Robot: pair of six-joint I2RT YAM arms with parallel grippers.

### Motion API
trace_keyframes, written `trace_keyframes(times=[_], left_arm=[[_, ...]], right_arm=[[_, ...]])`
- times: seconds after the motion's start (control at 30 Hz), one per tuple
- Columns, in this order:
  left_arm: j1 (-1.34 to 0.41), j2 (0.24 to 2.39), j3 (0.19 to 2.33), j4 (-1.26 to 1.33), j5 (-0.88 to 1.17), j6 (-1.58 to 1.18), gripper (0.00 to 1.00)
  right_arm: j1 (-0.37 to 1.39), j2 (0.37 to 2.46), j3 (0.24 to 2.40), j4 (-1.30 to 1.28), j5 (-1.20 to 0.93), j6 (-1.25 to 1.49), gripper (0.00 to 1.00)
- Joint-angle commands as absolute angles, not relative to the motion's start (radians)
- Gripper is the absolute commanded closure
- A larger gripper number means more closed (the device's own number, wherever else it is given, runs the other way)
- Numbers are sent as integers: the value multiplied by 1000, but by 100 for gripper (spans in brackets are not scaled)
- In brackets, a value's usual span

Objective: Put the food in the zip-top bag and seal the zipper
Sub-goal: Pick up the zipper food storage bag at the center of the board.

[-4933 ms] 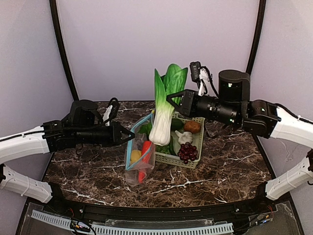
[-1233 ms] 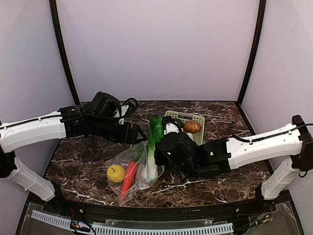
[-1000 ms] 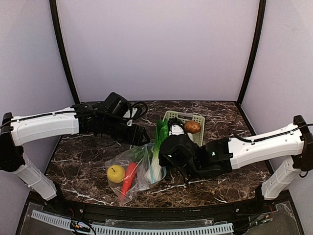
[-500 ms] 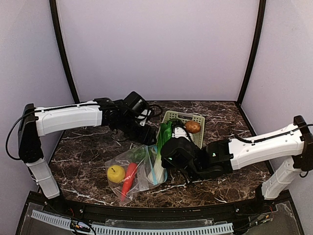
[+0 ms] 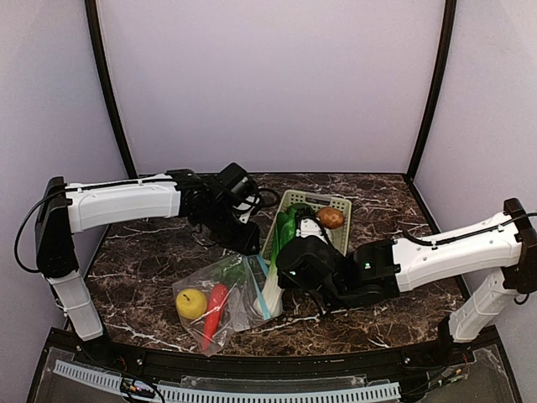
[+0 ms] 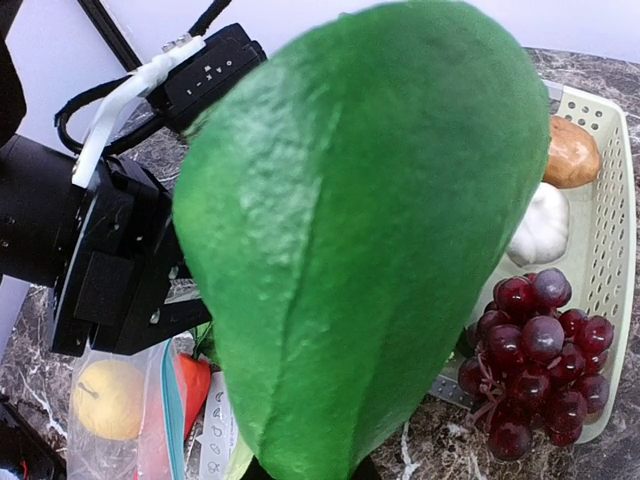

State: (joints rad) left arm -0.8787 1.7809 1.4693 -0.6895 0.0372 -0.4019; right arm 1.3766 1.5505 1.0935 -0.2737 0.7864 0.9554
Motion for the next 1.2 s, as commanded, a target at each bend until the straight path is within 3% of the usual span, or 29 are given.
trace_keyframes(times=[0.0, 0.43, 0.5, 0.77, 1.03, 1.17], left_arm=[[-873, 1778, 1500, -747, 47, -391, 55], [-892, 1837, 1582, -912, 20, -339, 44], [-896, 1845, 1589, -932, 13, -334, 47], [-907, 1847, 1595, -938, 14, -339, 84], [-913, 1845, 1595, -957, 12, -343, 99], [-916, 1830, 1595, -954, 12, -350, 99]], right_arm=[[1386, 1521, 1083, -272, 811, 971, 100], [1387, 1517, 1076, -275, 813, 982, 100], [1386, 1516, 1075, -276, 812, 984, 100], [1386, 1515, 1074, -275, 812, 989, 100], [1387, 1517, 1072, -275, 810, 992, 100], [1386, 1514, 1075, -276, 811, 994, 100]])
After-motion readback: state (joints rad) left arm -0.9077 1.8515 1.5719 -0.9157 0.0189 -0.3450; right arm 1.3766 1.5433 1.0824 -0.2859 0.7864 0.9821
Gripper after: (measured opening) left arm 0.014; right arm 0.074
